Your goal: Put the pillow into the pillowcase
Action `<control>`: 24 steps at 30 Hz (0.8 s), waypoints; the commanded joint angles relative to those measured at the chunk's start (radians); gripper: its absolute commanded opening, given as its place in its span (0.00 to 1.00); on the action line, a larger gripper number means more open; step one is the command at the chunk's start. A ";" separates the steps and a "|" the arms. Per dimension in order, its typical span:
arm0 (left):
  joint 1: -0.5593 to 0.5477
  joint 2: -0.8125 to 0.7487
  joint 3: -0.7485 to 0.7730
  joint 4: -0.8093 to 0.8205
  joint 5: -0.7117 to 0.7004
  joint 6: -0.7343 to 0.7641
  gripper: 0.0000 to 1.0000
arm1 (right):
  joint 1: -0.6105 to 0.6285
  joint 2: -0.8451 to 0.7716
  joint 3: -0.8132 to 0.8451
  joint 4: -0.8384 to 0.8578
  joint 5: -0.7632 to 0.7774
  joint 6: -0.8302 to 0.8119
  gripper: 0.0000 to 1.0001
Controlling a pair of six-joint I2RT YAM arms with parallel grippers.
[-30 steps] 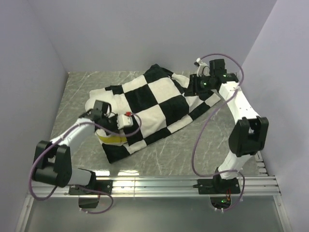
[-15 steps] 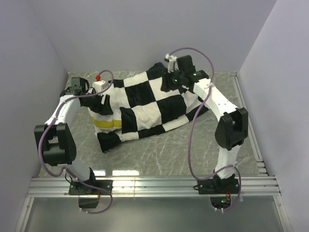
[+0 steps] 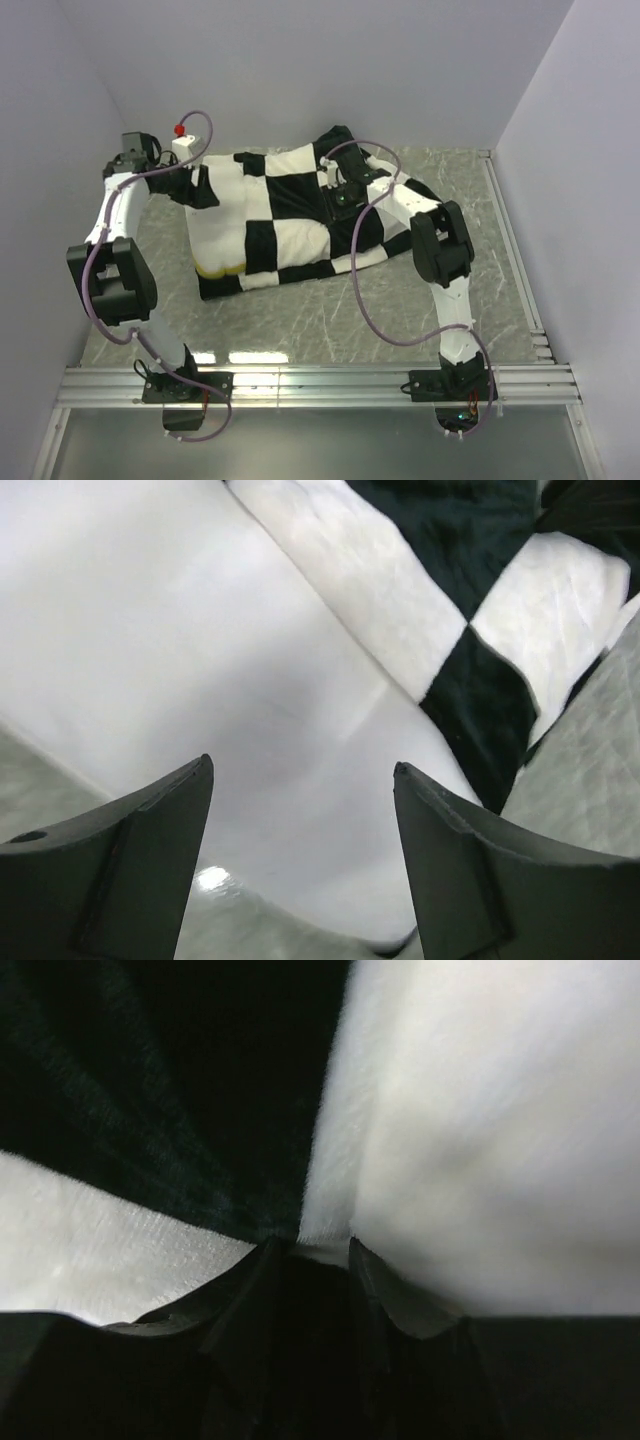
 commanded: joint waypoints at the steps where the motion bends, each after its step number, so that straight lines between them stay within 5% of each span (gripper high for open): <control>1: 0.021 -0.037 0.104 -0.276 0.091 0.374 0.78 | 0.033 -0.063 -0.173 -0.203 -0.058 -0.002 0.40; 5: 0.060 -0.098 0.066 -0.462 0.045 0.612 0.79 | 0.031 -0.100 -0.208 -0.215 -0.081 -0.008 0.41; 12: 0.022 -0.147 -0.126 0.038 -0.081 0.153 0.80 | 0.039 -0.117 -0.257 -0.362 -0.165 -0.058 0.38; 19: -0.125 0.141 0.139 0.170 -0.093 -0.087 0.74 | 0.028 -0.285 -0.303 -0.549 -0.376 -0.311 0.34; 24: -0.139 0.288 0.323 0.266 -0.142 -0.214 0.79 | -0.076 -0.364 -0.015 -0.317 -0.265 -0.088 0.52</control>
